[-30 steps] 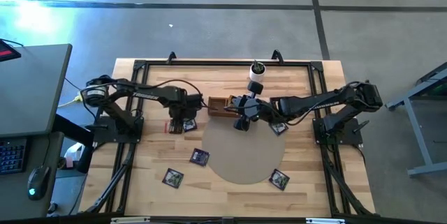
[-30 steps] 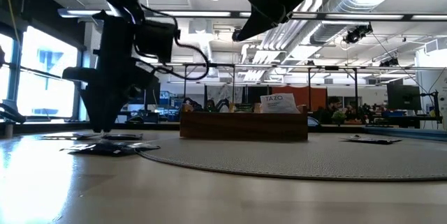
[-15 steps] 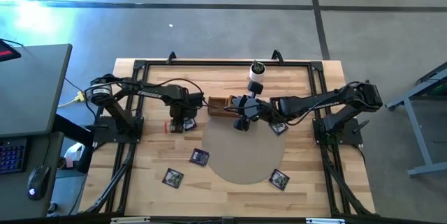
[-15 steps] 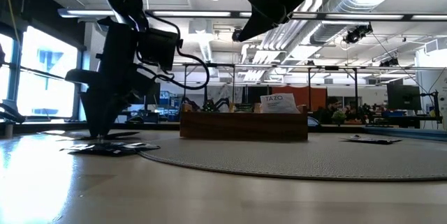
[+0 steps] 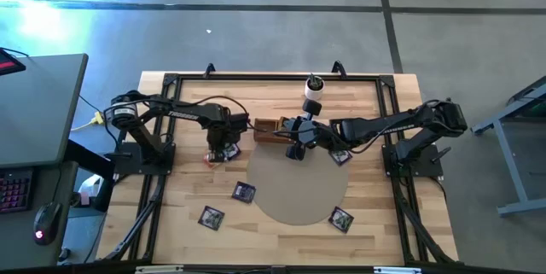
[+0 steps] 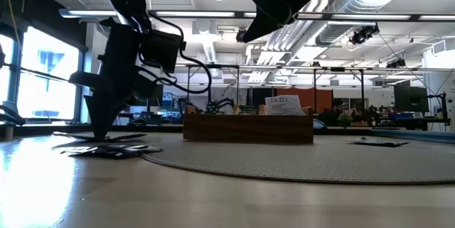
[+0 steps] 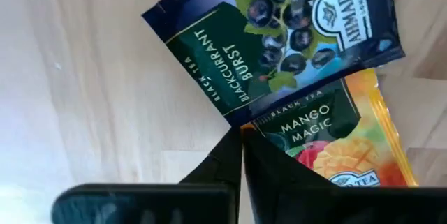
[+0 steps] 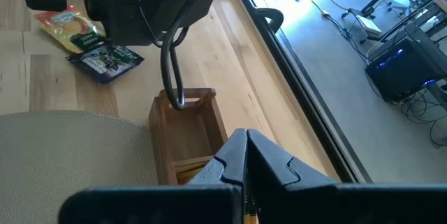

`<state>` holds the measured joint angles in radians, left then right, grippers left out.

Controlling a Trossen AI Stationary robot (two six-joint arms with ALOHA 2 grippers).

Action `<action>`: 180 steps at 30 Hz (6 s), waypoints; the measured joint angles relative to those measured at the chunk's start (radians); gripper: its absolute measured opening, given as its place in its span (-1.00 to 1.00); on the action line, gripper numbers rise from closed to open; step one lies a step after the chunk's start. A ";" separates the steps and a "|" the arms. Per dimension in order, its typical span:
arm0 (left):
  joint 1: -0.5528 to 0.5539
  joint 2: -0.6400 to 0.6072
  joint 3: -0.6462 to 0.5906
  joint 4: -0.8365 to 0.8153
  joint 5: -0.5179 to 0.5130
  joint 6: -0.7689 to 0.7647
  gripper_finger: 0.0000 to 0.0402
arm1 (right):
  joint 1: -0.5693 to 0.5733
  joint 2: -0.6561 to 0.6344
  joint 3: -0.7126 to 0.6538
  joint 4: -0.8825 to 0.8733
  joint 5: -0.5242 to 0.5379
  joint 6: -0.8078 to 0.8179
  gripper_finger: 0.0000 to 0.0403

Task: Pick & Place Tea
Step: Put the yellow tea bag into the middle section of the wooden organizer

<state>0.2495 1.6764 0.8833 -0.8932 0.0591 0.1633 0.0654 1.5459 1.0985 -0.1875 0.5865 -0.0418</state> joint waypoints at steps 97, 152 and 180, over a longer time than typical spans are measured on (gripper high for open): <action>-0.064 0.247 0.414 0.549 -0.060 -0.081 -0.10 | 0.206 -0.178 -0.001 -0.827 0.166 0.689 -0.98; -0.174 0.208 0.280 0.320 -0.110 -0.376 -0.34 | -0.101 -0.153 -0.402 0.108 -0.481 0.265 -1.00; -0.225 0.191 0.306 0.427 -0.074 -0.449 -0.34 | -0.031 0.101 -0.289 -0.145 -0.597 0.396 -1.00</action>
<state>0.0243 1.8676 1.1890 -0.4659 -0.0148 -0.2859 0.0348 1.6473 0.8092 -0.3329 -0.0105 0.3541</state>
